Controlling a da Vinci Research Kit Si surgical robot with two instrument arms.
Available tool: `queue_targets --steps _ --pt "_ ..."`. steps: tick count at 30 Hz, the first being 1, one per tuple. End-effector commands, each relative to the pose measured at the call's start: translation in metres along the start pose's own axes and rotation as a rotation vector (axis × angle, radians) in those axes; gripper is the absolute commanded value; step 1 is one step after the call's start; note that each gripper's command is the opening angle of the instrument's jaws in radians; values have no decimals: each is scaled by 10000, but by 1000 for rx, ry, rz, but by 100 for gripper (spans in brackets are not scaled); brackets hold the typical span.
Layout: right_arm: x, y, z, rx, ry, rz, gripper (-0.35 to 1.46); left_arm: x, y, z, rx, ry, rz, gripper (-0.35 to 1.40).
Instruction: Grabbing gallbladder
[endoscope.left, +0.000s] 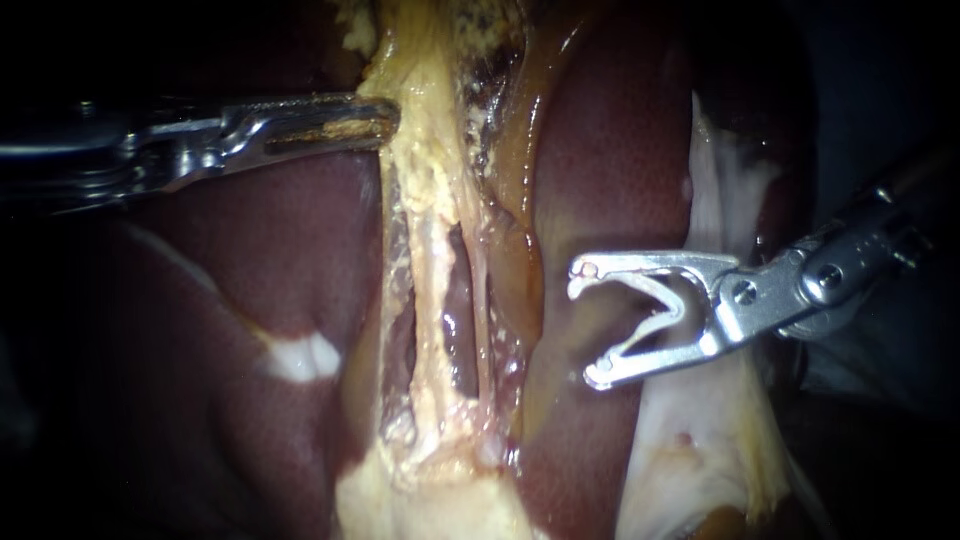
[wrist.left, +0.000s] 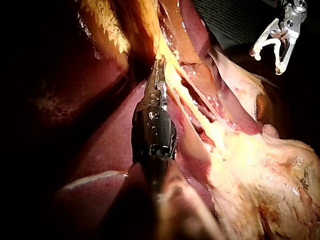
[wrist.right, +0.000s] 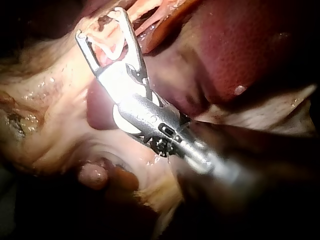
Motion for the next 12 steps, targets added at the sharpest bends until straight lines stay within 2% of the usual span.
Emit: queue_targets --steps 1,12 --pt "0 -1 0 0 0 0 46 2 1 1 2 0 3 -35" --pt "0 -1 0 0 0 0 46 2 0 0 2 0 3 -35"
